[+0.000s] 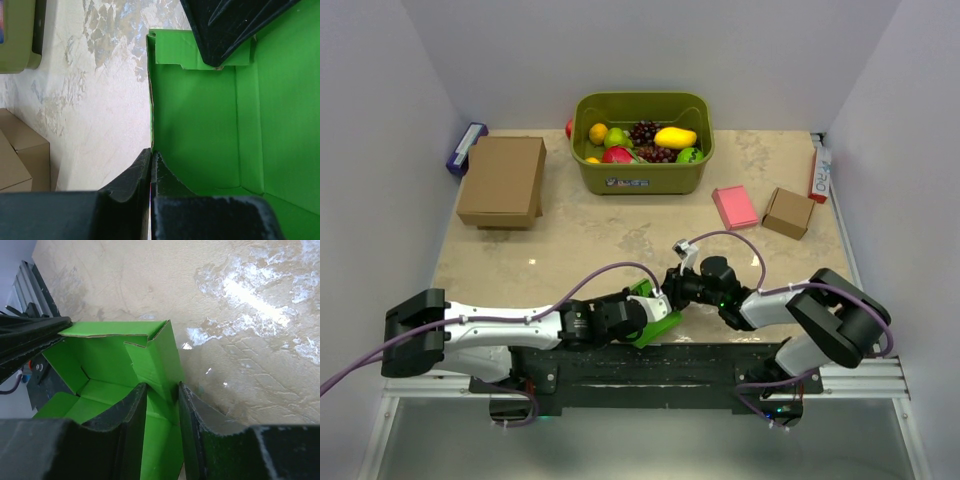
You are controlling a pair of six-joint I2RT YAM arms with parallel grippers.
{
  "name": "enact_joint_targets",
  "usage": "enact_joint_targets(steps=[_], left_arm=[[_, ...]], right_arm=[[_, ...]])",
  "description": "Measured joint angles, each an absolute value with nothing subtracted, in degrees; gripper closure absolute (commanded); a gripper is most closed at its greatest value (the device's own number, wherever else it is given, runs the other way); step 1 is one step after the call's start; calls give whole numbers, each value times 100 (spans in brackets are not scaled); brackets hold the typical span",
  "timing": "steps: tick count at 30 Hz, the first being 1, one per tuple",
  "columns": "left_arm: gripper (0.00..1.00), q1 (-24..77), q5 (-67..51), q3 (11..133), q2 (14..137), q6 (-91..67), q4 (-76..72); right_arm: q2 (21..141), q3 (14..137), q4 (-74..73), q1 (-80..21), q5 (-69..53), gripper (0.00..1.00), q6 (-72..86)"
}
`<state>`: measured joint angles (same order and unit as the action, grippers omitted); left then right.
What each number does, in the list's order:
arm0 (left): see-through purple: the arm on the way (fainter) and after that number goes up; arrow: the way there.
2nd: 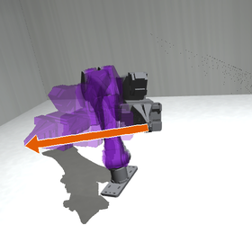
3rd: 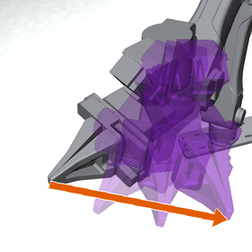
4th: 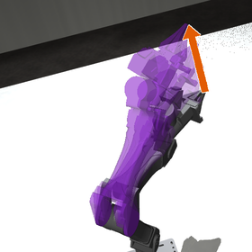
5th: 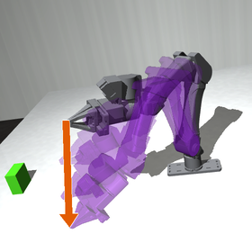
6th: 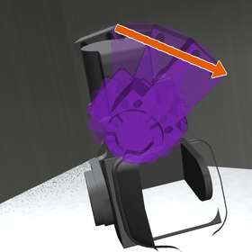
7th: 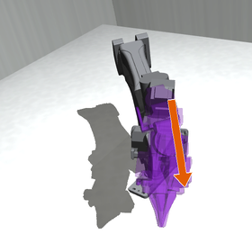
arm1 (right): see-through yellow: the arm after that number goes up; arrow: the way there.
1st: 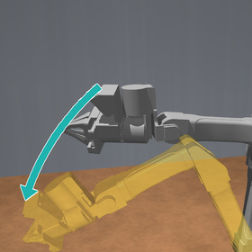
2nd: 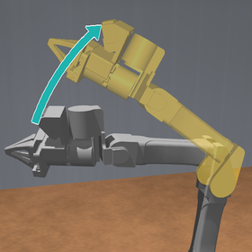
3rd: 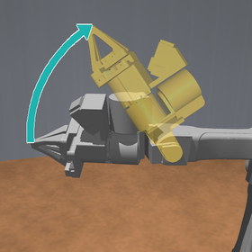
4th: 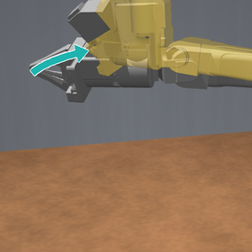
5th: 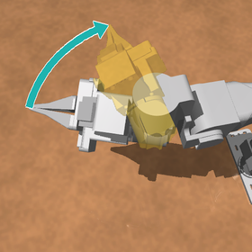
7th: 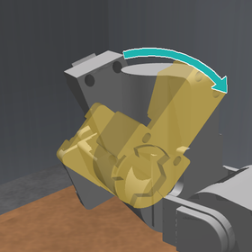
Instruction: Fold the paper box
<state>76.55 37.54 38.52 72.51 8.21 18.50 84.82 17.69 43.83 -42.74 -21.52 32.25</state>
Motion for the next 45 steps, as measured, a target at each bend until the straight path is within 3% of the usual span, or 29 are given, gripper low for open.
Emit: enact_joint_targets(steps=[20,45], left_arm=[[100,7780,3839,3852,7229,880,1848],[100,7791,3876,3820,7022,849,1712]], right_arm=[[8123,1837,3732,-4681,-1074,100,3221],[8079,2587,2261,-5878,1841,100,3618]])
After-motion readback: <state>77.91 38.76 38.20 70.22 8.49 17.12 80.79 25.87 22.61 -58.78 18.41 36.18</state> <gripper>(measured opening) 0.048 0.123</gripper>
